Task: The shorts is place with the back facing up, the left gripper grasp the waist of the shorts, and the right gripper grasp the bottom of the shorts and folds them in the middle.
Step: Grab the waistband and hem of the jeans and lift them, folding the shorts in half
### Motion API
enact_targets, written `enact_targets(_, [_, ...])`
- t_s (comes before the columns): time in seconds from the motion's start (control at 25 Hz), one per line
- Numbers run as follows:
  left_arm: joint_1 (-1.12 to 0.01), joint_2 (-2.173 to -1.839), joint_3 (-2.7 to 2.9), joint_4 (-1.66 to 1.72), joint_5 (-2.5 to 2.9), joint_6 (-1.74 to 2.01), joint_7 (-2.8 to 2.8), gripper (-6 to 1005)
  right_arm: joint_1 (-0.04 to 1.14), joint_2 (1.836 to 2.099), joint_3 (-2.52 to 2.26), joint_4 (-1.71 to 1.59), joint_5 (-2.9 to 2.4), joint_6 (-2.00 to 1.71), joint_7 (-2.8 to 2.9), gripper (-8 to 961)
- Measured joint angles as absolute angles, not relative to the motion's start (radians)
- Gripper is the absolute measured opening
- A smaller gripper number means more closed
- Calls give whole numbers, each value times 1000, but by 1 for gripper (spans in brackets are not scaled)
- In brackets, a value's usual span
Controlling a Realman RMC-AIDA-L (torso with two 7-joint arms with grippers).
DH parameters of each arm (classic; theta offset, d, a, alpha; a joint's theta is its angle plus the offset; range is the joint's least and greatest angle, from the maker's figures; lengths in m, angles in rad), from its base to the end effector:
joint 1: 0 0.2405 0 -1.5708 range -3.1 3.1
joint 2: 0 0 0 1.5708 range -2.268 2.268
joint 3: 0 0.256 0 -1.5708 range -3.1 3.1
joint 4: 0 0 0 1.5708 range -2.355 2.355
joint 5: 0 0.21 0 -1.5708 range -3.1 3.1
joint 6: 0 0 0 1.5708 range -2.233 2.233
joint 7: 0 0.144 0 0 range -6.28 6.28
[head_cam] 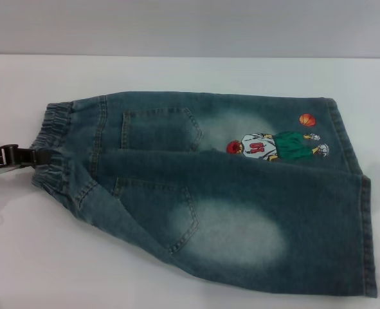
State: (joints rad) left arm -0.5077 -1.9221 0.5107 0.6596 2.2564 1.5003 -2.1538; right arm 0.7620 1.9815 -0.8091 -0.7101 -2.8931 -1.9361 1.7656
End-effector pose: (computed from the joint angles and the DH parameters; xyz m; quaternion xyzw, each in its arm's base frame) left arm -0.3366 0.3335 0.0740 -0.7717 -0.5870 -0.1821 0.1636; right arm 0.2819 0.3051 0.0373 0.9180 -0.2969 0.2244 0.1373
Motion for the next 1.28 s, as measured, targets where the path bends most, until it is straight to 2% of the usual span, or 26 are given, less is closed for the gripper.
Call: enact_targets(1.28, [-511, -1922, 511, 660, 2255, 1499, -2154, 60, 759, 1990, -831, -674, -2889, -1878, 1770, 729])
